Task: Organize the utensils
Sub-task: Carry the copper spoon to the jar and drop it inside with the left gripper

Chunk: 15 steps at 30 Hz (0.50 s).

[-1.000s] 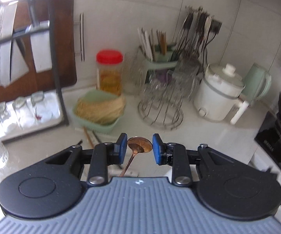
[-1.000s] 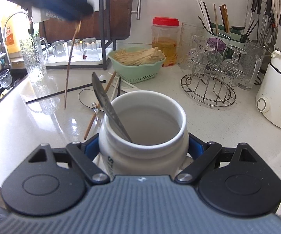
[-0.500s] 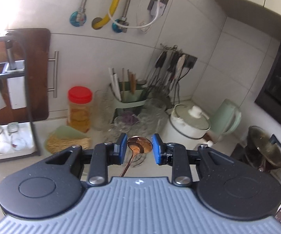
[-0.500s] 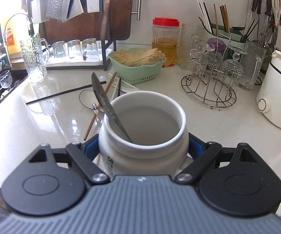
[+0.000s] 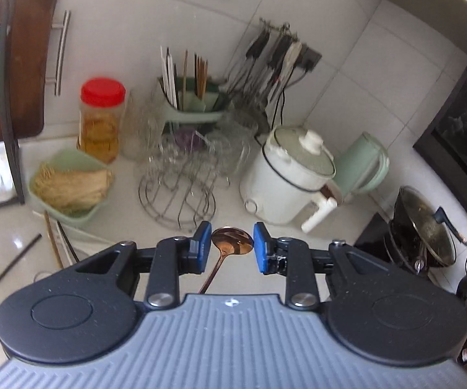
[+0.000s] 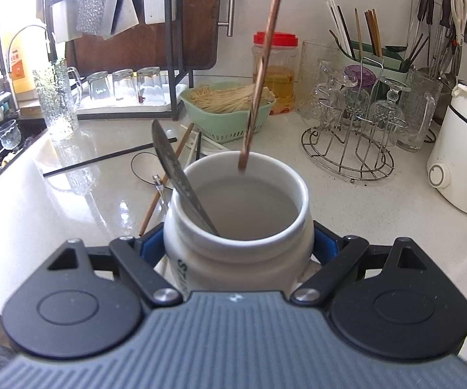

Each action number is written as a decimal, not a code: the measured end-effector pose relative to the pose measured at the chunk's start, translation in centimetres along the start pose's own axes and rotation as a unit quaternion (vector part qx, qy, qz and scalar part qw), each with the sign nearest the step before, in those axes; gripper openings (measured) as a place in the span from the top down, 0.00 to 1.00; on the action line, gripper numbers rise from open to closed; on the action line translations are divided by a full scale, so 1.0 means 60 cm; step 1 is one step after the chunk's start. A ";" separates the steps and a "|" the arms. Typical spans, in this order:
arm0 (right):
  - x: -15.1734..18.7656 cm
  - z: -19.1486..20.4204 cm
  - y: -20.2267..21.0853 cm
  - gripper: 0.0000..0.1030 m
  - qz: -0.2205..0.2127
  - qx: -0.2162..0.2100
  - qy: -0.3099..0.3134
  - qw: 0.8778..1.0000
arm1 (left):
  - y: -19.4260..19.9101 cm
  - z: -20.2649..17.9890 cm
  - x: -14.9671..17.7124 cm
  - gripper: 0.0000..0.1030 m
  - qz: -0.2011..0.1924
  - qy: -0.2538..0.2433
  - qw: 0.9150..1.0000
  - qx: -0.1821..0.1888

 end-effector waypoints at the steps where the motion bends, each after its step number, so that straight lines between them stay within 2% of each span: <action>1: 0.000 0.000 0.000 0.11 -0.001 0.000 0.000 1.000 | -0.004 0.002 0.006 0.69 0.004 0.000 1.000 -0.001; 10: -0.001 -0.003 -0.004 0.11 -0.003 -0.004 0.001 1.000 | -0.055 0.018 0.061 0.69 0.064 -0.033 0.997 -0.033; 15: -0.003 -0.003 -0.007 0.11 -0.006 -0.004 0.002 1.000 | -0.073 0.023 0.086 0.69 0.090 -0.061 0.992 -0.058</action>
Point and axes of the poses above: each gripper's, at about its wrist camera, not at the fingertips, and y roughly against the way its jaws point, z to its left, x to its underside, the point moved 3 cm from there along -y, roughly the way its jaws point, and after that the axes turned 8 degrees about y, right-handed, at the moved point
